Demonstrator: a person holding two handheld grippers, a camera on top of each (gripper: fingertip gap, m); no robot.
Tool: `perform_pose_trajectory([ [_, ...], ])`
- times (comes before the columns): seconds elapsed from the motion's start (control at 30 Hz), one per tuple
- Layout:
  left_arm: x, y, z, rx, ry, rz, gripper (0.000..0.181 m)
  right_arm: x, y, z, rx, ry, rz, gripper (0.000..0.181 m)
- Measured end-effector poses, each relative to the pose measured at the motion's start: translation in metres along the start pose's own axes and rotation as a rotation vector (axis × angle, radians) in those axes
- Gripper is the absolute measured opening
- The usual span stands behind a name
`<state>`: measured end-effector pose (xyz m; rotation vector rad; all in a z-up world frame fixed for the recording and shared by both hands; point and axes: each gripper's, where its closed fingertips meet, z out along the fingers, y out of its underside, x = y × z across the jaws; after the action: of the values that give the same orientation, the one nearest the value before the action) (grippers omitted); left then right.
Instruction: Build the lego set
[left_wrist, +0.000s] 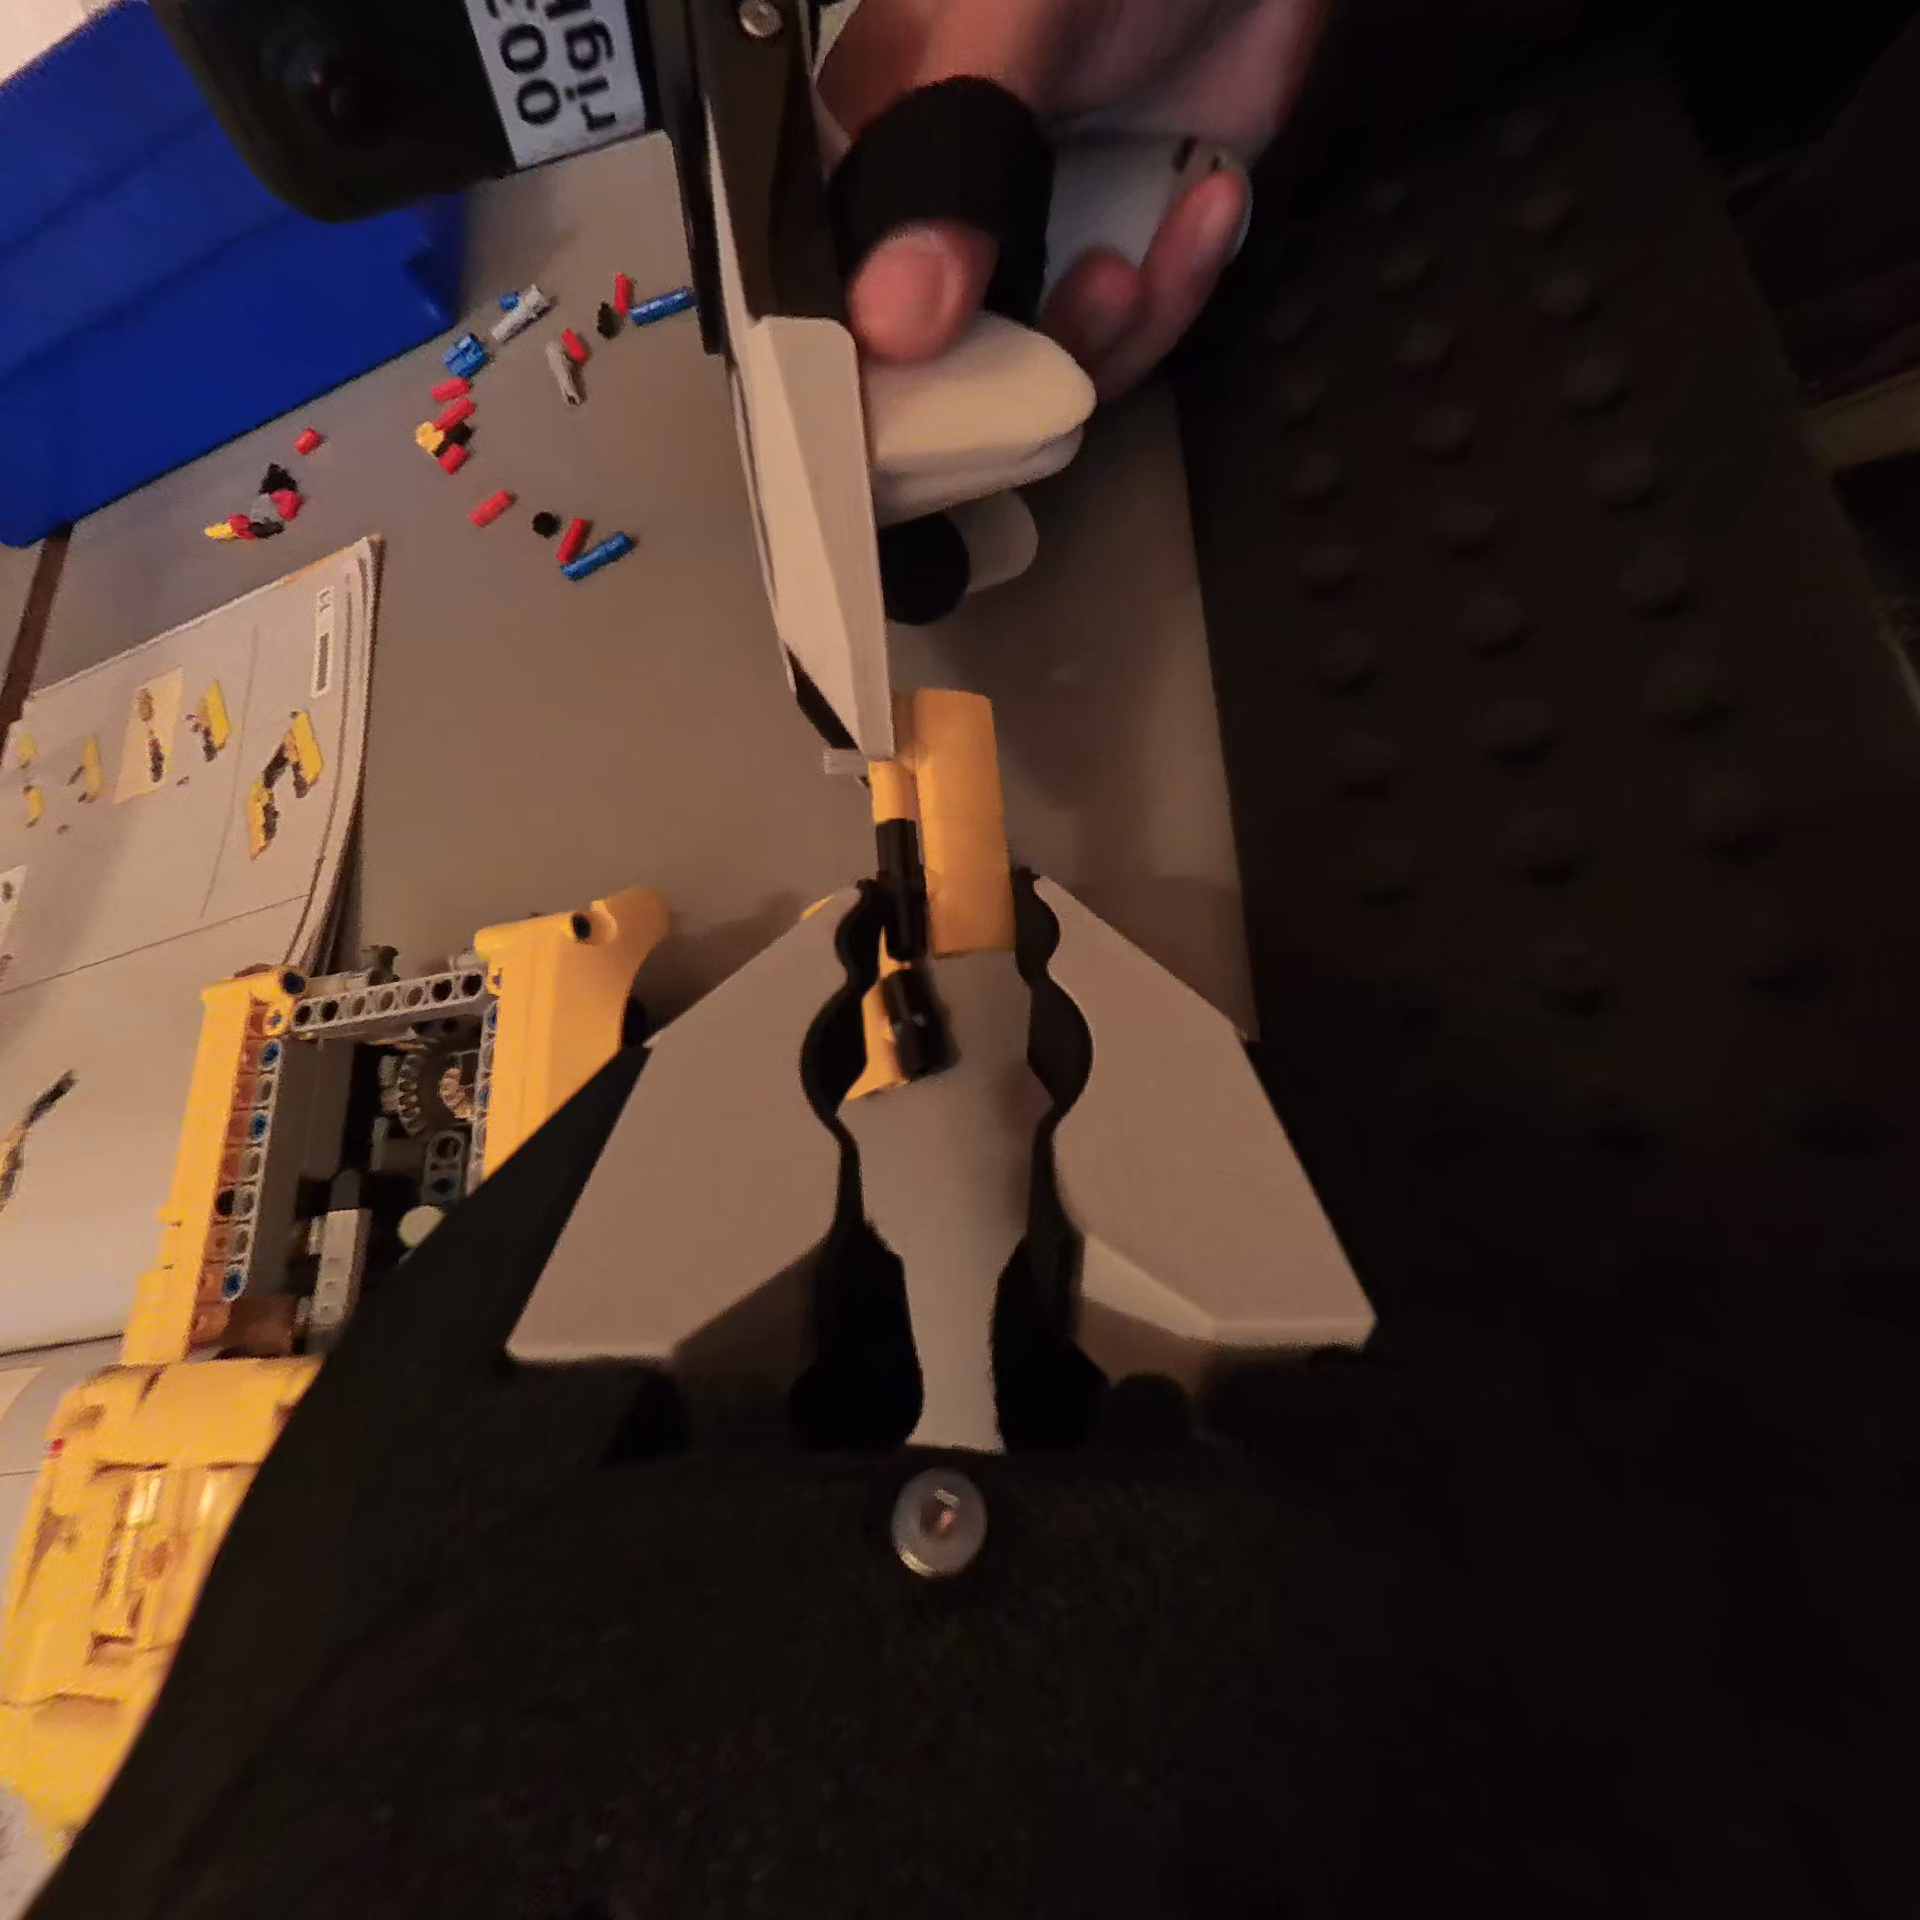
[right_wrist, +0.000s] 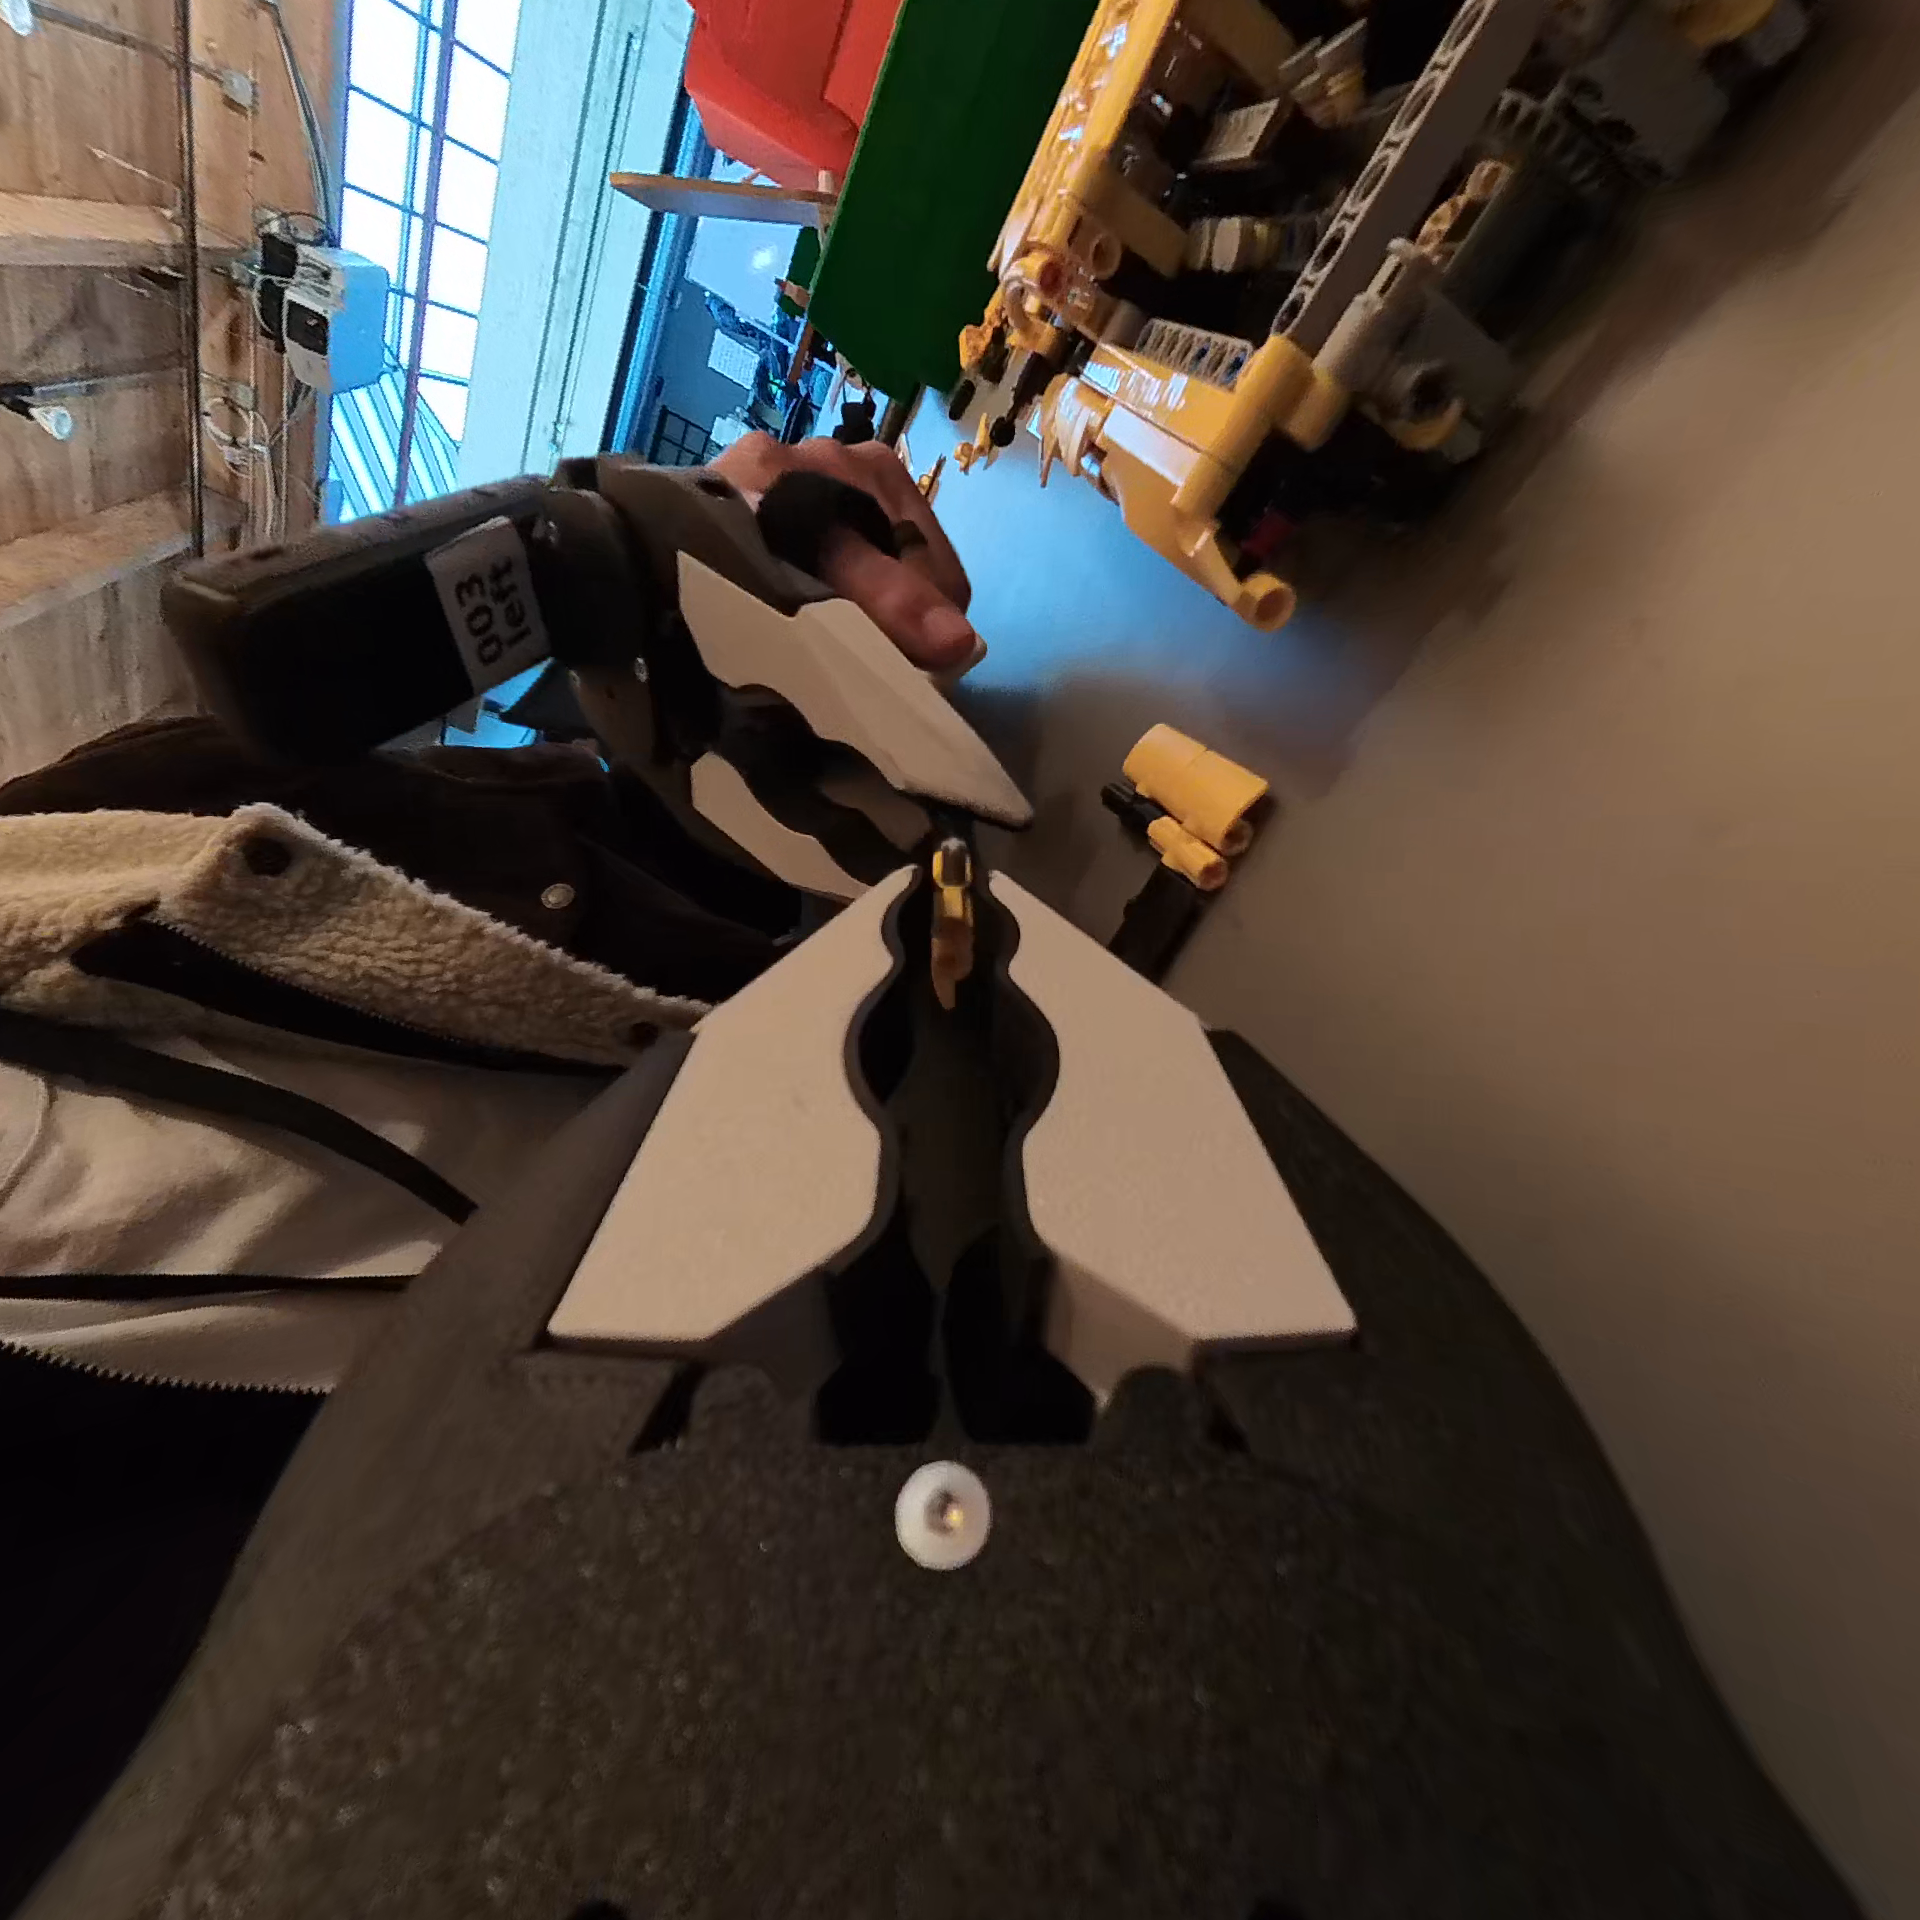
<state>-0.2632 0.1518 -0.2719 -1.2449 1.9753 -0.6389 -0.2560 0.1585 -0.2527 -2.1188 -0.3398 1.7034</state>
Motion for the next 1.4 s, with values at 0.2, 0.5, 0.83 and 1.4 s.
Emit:
perform_pose_trajectory([
  [0.2, 0.024, 0.010, -0.004, -0.026, 0.217, -0.201, 0.025, -0.003, -0.019, -0.016, 0.091, 0.153, -0.341, 0.035],
  [0.5, 0.038, 0.019, 0.002, -0.111, 0.327, -0.368, 0.025, 0.027, 0.023, 0.012, -0.472, 0.359, -1.060, 0.100],
  [0.83, 0.034, 0.016, 0.009, -0.165, 0.285, -0.355, 0.025, 0.038, 0.015, 0.025, -0.547, 0.128, -1.018, 0.086],
  [1.4, 0.027, 0.014, 0.005, -0.095, 0.097, -0.263, 0.030, 0.046, 0.021, 0.022, -0.578, 0.189, -1.134, 0.087],
])
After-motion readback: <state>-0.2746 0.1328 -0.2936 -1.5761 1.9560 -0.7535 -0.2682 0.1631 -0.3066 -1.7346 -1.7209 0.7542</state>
